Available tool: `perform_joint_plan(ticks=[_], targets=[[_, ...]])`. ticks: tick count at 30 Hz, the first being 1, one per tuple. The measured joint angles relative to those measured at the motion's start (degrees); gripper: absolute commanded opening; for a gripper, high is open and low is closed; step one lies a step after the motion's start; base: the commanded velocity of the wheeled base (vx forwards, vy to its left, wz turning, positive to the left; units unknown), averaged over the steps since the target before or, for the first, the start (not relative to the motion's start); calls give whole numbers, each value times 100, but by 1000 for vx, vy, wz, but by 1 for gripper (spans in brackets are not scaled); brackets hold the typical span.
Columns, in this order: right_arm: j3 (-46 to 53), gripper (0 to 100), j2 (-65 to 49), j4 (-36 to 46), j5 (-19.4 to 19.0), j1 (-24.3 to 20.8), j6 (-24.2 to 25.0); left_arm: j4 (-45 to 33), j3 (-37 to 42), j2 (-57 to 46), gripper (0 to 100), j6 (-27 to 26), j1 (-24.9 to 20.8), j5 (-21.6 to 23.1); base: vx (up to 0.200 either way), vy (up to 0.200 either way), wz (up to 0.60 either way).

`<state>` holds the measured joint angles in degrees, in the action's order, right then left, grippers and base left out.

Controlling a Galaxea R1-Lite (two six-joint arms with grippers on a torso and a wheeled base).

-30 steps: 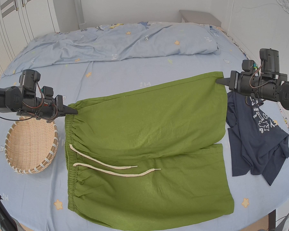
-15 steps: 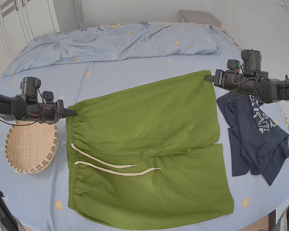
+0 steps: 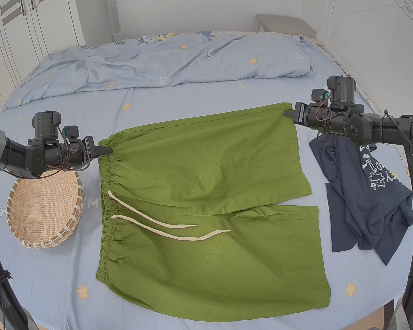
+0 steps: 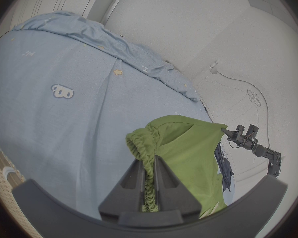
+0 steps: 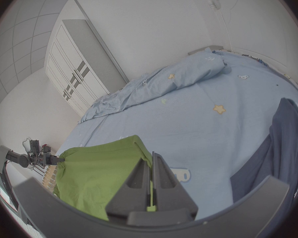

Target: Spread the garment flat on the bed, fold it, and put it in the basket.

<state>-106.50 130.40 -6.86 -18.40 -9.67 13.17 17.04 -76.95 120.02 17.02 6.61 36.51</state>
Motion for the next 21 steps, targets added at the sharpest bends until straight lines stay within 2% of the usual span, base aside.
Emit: perform_joint_plan(ticks=[1,2,14,21], targets=[[-12,0,44,0,1,-4,0,6,0,24,0,2,-5,-2,0,0,0],[-28,100,83,0,1,-6,2,13,0,49,100,6,-11,-4,0,0,0],[-168,100,273,260,22,11,22,33,0,189,100,-11,-49,-2,0,0,0],[-127,100,196,433,20,61,95,50,269,-89,100,-41,-91,0,0,0,0]])
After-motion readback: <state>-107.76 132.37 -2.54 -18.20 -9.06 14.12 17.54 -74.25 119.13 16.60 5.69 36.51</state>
